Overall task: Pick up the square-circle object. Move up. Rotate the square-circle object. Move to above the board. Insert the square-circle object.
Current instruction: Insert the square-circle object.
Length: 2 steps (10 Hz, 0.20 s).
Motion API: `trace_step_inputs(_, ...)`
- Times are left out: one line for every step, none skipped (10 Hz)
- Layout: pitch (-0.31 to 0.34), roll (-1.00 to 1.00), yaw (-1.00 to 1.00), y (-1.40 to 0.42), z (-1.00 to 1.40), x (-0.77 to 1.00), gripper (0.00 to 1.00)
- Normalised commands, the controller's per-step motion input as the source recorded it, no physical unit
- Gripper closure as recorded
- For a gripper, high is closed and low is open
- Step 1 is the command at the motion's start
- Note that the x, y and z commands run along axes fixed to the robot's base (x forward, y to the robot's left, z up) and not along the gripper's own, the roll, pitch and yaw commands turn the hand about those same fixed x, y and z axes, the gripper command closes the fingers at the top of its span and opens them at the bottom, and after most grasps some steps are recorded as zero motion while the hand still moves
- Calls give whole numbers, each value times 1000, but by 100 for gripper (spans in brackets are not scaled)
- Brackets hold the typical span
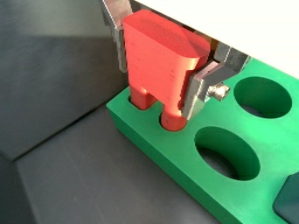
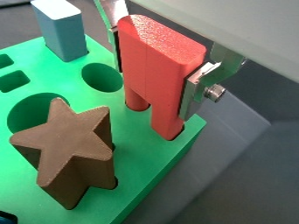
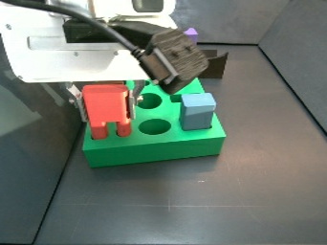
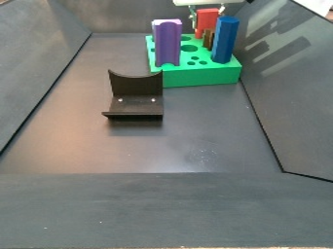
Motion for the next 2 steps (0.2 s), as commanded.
trace_step_inputs(-273, 0, 174, -254, -663, -57, 100)
trace_step_inputs(-229, 53, 177, -294, -314, -49, 100)
